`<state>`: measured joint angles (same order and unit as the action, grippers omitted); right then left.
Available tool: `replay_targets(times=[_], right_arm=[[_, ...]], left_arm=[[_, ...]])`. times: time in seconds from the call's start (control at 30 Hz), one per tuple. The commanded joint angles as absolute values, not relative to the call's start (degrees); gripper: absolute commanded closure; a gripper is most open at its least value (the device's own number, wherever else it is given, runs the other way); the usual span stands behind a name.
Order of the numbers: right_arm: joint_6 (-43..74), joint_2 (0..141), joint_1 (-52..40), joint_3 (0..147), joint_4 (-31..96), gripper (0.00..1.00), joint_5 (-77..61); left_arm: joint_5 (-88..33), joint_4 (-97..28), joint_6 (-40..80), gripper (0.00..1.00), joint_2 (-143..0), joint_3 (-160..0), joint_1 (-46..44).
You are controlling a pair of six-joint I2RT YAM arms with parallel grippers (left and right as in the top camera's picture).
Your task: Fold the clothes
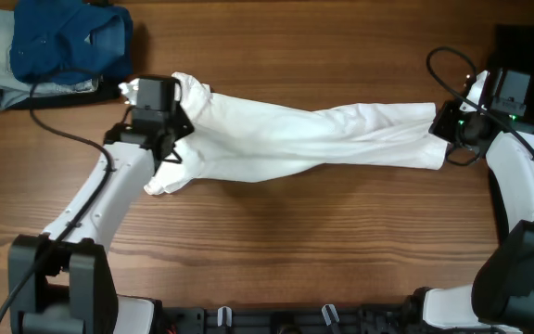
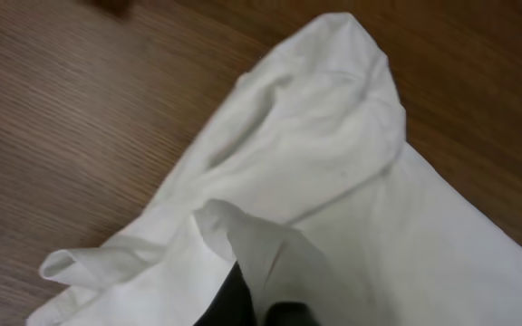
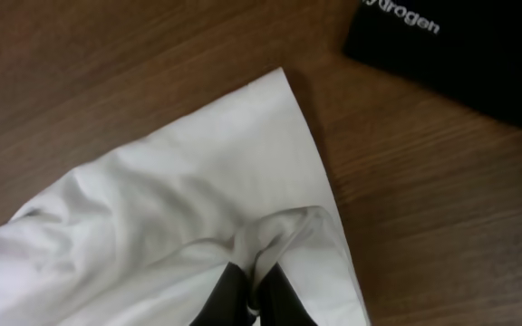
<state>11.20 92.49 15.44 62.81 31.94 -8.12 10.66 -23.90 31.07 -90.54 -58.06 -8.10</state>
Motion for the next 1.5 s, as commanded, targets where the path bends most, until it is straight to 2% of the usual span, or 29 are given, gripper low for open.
replay_targets(times=[0.0, 0.4, 0.43, 0.47, 0.5, 0.53, 0.6, 0.83, 1.23, 1.47], right_arm=[[10.5, 95.85, 15.73, 63.79, 30.55, 0.96, -9.06], [10.31, 100.95, 15.7, 63.79, 26.13, 0.96, -10.61], [10.35, 100.95, 15.73, 63.79, 25.87, 0.69, -10.59], [10.55, 100.95, 15.73, 63.79, 25.67, 0.36, -10.59], [10.55, 100.95, 15.73, 63.79, 25.54, 0.14, -10.61], [10.5, 100.95, 15.73, 63.79, 25.63, 0.01, -10.61], [10.46, 100.92, 15.73, 63.81, 26.39, 0.0, -10.59], [6.02, 99.94, 15.75, 63.81, 30.76, 0.0, -10.13], [-3.03, 100.01, 15.84, 63.29, 29.56, 0.0, -4.67], [-6.13, 103.53, 15.84, 63.26, 26.94, 0.01, -4.67]], left_arm=[[11.57, -23.05, 30.2, 0.96, -90.94, -58.78, -5.85], [10.07, -20.03, 30.22, 0.96, -95.2, -58.78, -5.89], [10.09, -19.46, 30.22, 0.91, -95.66, -58.78, -5.89], [10.09, -19.03, 30.22, 0.7, -96.07, -58.78, -5.89], [10.09, -18.68, 30.22, 0.56, -96.18, -58.78, -5.89], [10.11, -18.33, 30.2, 0.21, -96.25, -58.78, -5.89], [10.11, -17.52, 30.17, 0.0, -96.25, -58.78, -5.87], [10.22, -18.15, 25.89, 0.0, -94.65, -58.85, -5.87], [7.51, -35.44, 25.89, 0.0, -79.92, -58.85, -5.89], [7.6, -38.35, 25.87, 0.0, -77.69, -58.85, -5.87]])
